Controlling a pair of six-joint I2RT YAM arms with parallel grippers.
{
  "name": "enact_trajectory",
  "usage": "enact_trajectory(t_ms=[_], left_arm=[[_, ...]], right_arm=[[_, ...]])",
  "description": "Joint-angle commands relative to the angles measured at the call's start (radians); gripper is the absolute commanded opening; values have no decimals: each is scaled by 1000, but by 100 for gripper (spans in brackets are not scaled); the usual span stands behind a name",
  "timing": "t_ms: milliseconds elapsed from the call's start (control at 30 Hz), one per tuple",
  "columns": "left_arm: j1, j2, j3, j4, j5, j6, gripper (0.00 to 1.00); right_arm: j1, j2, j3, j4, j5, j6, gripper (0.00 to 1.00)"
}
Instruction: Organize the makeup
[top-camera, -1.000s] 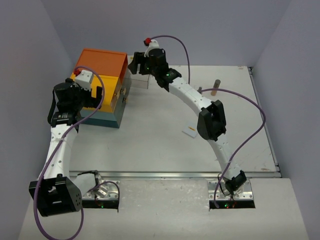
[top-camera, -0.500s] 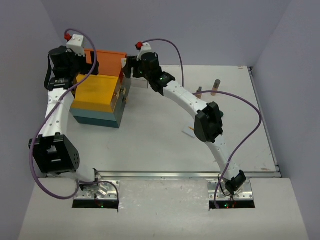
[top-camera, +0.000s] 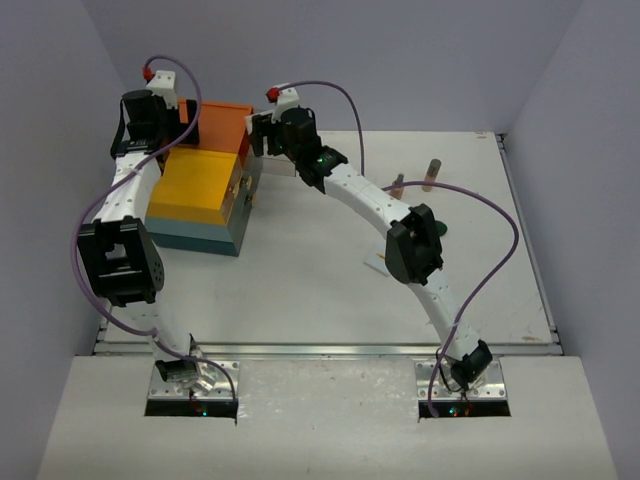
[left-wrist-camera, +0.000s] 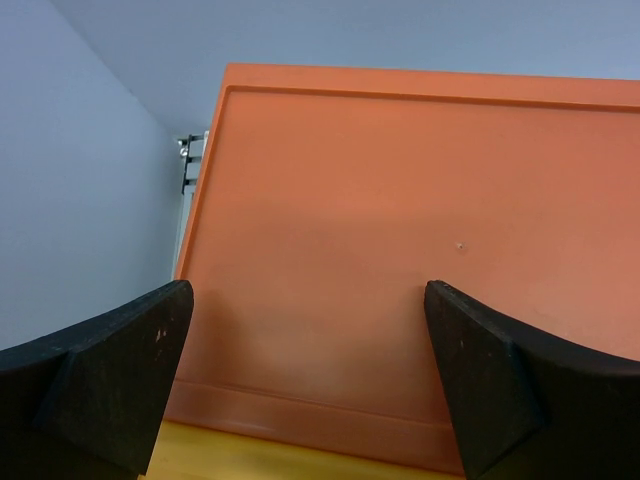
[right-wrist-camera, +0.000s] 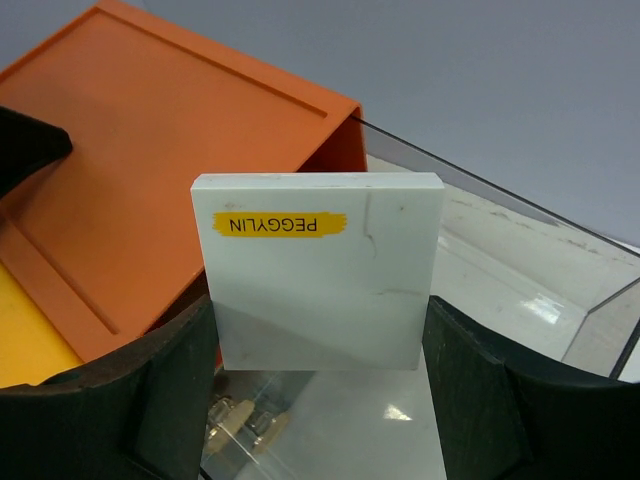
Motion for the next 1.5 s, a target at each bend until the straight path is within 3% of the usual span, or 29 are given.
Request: enact_trajectory(t_ms=[0, 200, 500, 1100, 1267, 1467], left_arm=[[-9, -12, -29, 30, -39, 13, 100], [-9, -8, -63, 42, -50, 25, 100], [-9, -21, -87, 55, -58, 54, 100], [-9, -23, -112, 69, -58, 76, 100], [-9, -17, -116, 67, -67, 75, 100], [-9, -18, -117, 68, -78, 69, 100]], right_arm=[[-1, -18, 34, 51, 64, -111, 45], [0, -36, -6, 67, 105, -77, 51], [2, -40, -25, 80, 97, -65, 78], [5, -79, -22, 59, 42, -47, 76], [18, -256, -41, -104, -49, -113, 77], [19, -720, -452, -342, -84, -117, 82]])
